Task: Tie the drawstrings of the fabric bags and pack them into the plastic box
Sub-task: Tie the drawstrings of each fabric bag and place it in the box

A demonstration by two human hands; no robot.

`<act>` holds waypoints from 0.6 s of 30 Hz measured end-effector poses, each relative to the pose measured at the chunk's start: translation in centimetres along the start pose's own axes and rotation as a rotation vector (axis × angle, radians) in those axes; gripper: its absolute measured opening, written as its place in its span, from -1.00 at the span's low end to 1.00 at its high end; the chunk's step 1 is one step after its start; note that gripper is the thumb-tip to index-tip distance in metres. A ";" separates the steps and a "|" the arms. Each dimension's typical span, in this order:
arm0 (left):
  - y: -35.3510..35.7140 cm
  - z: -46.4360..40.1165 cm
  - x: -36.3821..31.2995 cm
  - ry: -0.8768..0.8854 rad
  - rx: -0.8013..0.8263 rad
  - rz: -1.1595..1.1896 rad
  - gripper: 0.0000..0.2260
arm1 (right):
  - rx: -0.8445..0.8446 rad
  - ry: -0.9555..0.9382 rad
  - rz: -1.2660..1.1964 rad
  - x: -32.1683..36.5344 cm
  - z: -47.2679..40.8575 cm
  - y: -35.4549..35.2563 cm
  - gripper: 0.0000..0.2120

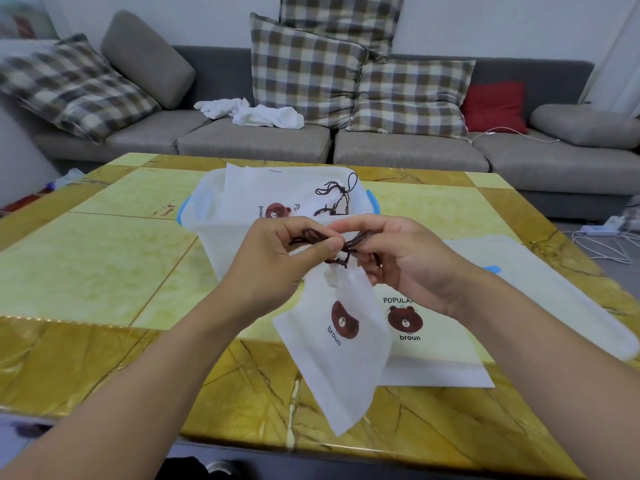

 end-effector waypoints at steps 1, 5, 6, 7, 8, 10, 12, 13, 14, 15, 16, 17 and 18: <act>0.0 0.0 0.1 0.000 -0.006 0.010 -0.94 | -0.020 -0.008 0.024 0.0 -0.1 0.0 -0.65; -0.2 -0.2 0.6 -0.022 -0.049 0.025 -0.93 | -0.117 -0.128 0.168 0.9 0.3 -0.7 -0.80; -0.2 -0.2 0.8 -0.032 -0.056 0.033 -0.93 | -0.130 -0.155 0.200 1.0 0.4 -0.9 -0.82; -0.1 -0.2 0.9 -0.041 -0.059 0.040 -0.93 | -0.137 -0.173 0.214 1.1 0.5 -1.0 -0.83; -0.1 -0.1 1.0 -0.051 -0.060 0.041 -0.93 | -0.146 -0.186 0.214 1.1 0.5 -1.3 -0.85; 0.0 -0.1 1.1 -0.065 -0.063 0.034 -0.94 | -0.176 -0.210 0.207 1.1 0.5 -1.8 -0.89; 0.0 -0.1 1.2 -0.070 -0.063 0.022 -0.95 | -0.199 -0.218 0.226 1.1 0.5 -2.3 -0.93; 0.1 -0.1 1.2 -0.068 -0.063 0.019 -0.95 | -0.197 -0.215 0.240 1.2 0.5 -2.4 -0.94; 0.2 0.0 1.1 -0.067 -0.059 0.020 -0.94 | -0.185 -0.212 0.236 1.2 0.5 -2.4 -0.95; 0.3 0.0 1.1 -0.067 -0.054 0.021 -0.94 | -0.168 -0.208 0.213 1.2 0.5 -2.3 -0.95; 0.4 0.0 1.1 -0.067 -0.046 0.022 -0.94 | -0.151 -0.209 0.184 1.2 0.5 -2.1 -0.94; 0.5 0.0 1.2 -0.069 -0.040 0.026 -0.94 | -0.136 -0.213 0.169 1.3 0.5 -1.9 -0.92; 0.6 0.0 1.2 -0.074 -0.034 0.034 -0.94 | -0.125 -0.219 0.169 1.4 0.5 -1.8 -0.89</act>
Point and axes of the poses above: each hand's wrist, its own z-axis away from the middle knuckle, its own y-axis out of the palm, x = y × z, the point moved 7 cm from there along -z, towards the middle knuckle
